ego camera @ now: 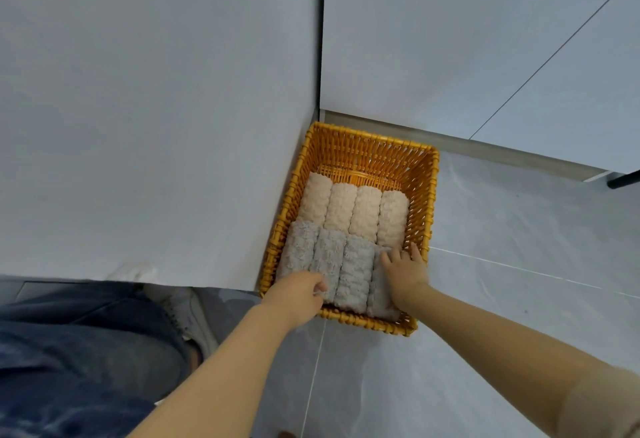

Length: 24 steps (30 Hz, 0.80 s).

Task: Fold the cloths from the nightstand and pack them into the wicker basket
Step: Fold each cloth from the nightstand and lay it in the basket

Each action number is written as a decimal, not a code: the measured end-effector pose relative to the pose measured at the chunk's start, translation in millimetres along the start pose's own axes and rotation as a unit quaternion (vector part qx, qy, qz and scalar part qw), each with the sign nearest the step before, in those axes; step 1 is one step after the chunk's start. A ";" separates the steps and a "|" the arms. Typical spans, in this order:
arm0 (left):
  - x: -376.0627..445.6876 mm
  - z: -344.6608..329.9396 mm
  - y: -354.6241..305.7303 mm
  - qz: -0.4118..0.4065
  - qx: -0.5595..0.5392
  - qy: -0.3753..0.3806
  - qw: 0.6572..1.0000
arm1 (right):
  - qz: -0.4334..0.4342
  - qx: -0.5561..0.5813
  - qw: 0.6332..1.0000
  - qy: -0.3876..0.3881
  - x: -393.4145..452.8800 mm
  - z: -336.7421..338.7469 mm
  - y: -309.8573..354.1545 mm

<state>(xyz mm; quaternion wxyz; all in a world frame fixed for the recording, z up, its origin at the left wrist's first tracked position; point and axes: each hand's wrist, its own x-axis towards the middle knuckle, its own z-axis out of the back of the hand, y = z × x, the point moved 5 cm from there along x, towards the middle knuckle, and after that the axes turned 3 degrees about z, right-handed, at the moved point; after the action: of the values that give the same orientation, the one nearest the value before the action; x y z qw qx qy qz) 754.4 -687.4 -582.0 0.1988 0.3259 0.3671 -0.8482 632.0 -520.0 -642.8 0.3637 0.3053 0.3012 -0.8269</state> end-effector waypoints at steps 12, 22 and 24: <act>0.2 1.5 -7.8 -0.010 0.007 0.003 1.000 | 0.052 0.139 0.988 -0.051 -13.6 5.1 8.8; -0.1 -19.4 29.1 0.038 0.203 0.065 0.976 | 0.072 0.174 0.981 -0.043 2.9 -27.9 25.8; 0.2 -24.8 33.7 0.044 0.229 0.075 0.970 | 0.083 0.202 0.975 -0.039 -3.6 -16.3 23.2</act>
<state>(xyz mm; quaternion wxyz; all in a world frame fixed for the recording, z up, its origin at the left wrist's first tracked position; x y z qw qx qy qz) 783.8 -690.7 -611.5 0.1276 0.4409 0.1625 -0.8735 656.8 -519.5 -656.9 0.3736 0.3642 0.0866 -0.8487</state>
